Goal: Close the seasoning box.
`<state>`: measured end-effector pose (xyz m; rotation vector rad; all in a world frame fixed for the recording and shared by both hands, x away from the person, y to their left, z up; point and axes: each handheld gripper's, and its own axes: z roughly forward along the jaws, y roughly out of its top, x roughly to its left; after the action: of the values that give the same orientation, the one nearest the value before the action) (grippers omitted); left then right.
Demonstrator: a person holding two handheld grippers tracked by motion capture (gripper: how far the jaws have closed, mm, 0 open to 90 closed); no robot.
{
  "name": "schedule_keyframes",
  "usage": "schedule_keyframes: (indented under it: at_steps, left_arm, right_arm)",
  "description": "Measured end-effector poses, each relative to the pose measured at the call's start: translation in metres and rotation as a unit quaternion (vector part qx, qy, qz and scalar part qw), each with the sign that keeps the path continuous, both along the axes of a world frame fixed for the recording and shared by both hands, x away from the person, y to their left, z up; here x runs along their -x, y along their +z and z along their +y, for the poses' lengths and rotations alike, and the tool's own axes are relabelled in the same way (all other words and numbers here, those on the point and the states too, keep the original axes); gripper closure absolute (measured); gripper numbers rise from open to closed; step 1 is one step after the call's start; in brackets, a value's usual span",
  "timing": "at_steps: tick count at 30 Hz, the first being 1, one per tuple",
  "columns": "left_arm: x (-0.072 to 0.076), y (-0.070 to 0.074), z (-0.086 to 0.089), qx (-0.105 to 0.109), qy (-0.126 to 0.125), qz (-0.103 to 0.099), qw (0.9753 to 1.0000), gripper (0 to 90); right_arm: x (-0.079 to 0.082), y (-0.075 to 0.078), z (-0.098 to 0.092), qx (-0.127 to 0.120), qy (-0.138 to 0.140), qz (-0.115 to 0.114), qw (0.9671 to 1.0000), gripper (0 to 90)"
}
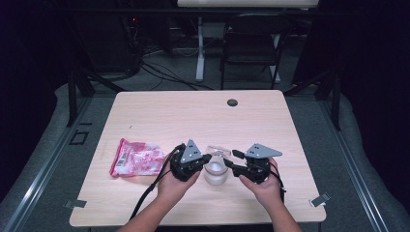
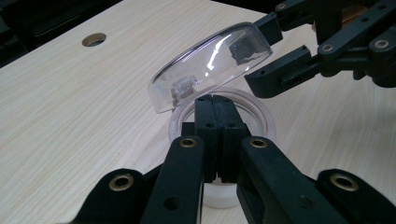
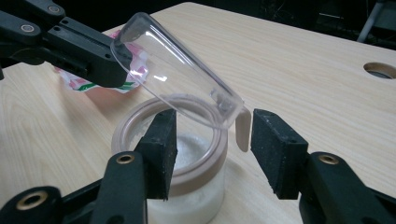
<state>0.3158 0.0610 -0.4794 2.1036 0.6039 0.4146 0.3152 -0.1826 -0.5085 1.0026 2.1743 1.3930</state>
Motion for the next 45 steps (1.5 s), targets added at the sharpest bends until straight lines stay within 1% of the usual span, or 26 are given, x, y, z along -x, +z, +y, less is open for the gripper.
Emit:
schedule_keyframes:
  at_steps: [4,6,7,10,13,16,19,24,28,32,37,43,45]
  left_arm:
    - [0.001,-0.001,0.001,-0.001,-0.006,-0.001,1.0000,89.5]
    - [0.002,-0.003,0.002,0.000,-0.006,0.003,1.0000,89.5]
    - [0.002,-0.005,0.003,-0.001,-0.008,0.003,1.0000,89.5]
    - [0.002,-0.008,0.003,-0.001,-0.007,0.006,1.0000,89.7]
    - [0.003,-0.011,0.003,0.001,-0.007,0.009,0.9999,89.6]
    - [0.005,-0.016,0.003,0.000,-0.008,0.012,0.9999,89.6]
    - [0.007,-0.020,0.004,-0.002,-0.009,0.015,0.9998,89.4]
    - [0.009,-0.027,0.006,-0.004,-0.007,0.023,0.9997,89.4]
    - [0.010,-0.030,0.007,-0.008,-0.008,0.025,0.9996,89.2]
    - [0.011,-0.031,0.008,-0.009,-0.008,0.025,0.9996,89.0]
    - [0.012,-0.034,0.009,-0.004,-0.007,0.027,0.9996,89.0]
    - [0.014,-0.035,0.012,-0.007,-0.006,0.026,0.9996,88.9]
    - [0.016,-0.036,0.014,-0.012,-0.004,0.027,0.9996,88.6]
  right_arm:
    - [0.004,0.000,-0.006,-0.001,-0.003,0.004,1.0000,53.5]
    - [0.006,0.000,-0.009,-0.004,-0.006,0.008,0.9999,56.4]
    - [0.007,0.001,-0.011,-0.001,-0.008,0.010,0.9999,58.2]
    - [0.008,0.000,-0.014,0.002,-0.011,0.013,0.9999,59.7]
    - [0.008,0.000,-0.018,0.001,-0.023,0.013,0.9996,62.9]
    - [0.007,0.000,-0.021,0.007,-0.030,0.014,0.9994,65.2]
    - [0.007,0.000,-0.022,0.006,-0.034,0.016,0.9993,65.3]
    - [0.006,0.000,-0.022,-0.001,-0.041,0.012,0.9991,65.0]
    - [0.006,0.000,-0.023,-0.003,-0.043,0.011,0.9990,63.6]
    - [0.006,0.000,-0.022,-0.003,-0.043,0.010,0.9990,63.1]
    - [0.006,0.001,-0.023,-0.002,-0.043,0.009,0.9991,62.3]
    - [0.006,0.001,-0.023,-0.003,-0.045,0.007,0.9990,61.0]
    - [0.006,0.001,-0.023,-0.003,-0.045,0.006,0.9990,59.9]
